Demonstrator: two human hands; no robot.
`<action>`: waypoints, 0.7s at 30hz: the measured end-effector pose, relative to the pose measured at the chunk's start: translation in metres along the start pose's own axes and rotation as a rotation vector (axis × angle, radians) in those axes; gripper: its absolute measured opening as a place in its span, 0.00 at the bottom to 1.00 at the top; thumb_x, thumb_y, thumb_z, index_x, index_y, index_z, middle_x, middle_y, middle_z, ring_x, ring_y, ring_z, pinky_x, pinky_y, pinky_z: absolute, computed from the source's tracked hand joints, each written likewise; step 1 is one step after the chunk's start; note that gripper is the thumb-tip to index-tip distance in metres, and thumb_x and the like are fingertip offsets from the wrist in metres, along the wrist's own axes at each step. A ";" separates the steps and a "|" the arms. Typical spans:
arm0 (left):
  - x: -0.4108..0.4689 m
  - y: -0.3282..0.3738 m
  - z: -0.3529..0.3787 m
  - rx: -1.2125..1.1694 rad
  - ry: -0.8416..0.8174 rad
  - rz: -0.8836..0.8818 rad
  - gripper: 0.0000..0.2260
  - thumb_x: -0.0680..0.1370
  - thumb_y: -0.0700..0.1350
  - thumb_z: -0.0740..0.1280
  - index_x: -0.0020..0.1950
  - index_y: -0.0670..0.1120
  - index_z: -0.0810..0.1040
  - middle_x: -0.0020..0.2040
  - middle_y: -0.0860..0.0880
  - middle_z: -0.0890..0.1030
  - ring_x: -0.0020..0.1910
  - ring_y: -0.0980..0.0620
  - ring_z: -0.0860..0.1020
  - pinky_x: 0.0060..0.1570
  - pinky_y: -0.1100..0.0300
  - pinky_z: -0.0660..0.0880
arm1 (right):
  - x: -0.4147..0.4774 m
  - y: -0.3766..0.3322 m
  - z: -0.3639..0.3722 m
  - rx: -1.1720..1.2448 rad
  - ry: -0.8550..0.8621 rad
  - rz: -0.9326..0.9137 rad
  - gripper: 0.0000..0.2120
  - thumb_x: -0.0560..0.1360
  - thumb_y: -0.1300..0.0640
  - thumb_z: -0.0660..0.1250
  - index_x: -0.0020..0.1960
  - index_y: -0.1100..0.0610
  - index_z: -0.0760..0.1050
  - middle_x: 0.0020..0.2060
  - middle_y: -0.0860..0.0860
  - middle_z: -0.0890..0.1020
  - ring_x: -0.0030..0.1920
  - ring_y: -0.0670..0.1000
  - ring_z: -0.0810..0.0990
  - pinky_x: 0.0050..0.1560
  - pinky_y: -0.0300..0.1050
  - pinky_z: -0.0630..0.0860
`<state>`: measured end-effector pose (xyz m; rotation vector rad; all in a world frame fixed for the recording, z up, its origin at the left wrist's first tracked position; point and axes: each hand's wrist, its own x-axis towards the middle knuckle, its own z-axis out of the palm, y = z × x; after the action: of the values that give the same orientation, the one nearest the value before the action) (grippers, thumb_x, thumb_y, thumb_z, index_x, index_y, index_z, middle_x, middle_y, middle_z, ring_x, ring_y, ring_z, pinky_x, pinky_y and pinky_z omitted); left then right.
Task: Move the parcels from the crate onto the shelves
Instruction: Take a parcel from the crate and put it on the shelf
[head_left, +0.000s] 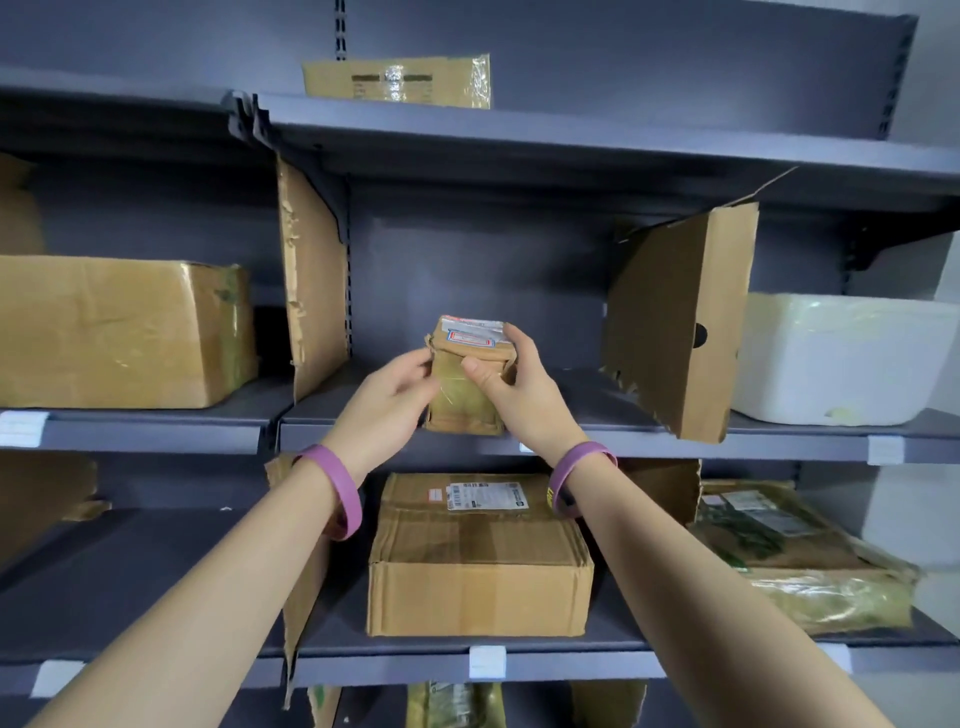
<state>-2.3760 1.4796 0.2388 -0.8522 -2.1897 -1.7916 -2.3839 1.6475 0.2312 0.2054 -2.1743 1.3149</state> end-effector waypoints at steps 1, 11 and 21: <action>0.004 -0.004 0.003 0.025 0.006 0.010 0.17 0.79 0.42 0.61 0.53 0.66 0.77 0.48 0.66 0.82 0.48 0.70 0.78 0.48 0.71 0.73 | 0.005 0.003 0.001 -0.006 0.004 0.016 0.36 0.74 0.40 0.67 0.76 0.48 0.56 0.60 0.43 0.76 0.64 0.47 0.75 0.58 0.37 0.68; 0.023 -0.034 0.007 0.203 0.050 0.082 0.24 0.79 0.45 0.62 0.74 0.58 0.61 0.66 0.59 0.69 0.52 0.68 0.75 0.49 0.74 0.67 | -0.001 0.020 -0.008 -0.193 -0.029 -0.012 0.43 0.77 0.44 0.65 0.79 0.49 0.39 0.70 0.48 0.72 0.67 0.51 0.74 0.60 0.43 0.72; 0.009 -0.059 0.005 0.471 0.065 0.257 0.21 0.79 0.43 0.62 0.70 0.58 0.68 0.62 0.65 0.71 0.58 0.69 0.68 0.60 0.74 0.63 | -0.030 0.038 -0.023 -0.632 -0.105 -0.338 0.23 0.80 0.47 0.61 0.73 0.44 0.62 0.70 0.44 0.70 0.68 0.50 0.68 0.63 0.46 0.71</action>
<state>-2.4139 1.4810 0.1922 -0.8933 -2.2028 -1.1056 -2.3664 1.6813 0.1933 0.3705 -2.3929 0.4099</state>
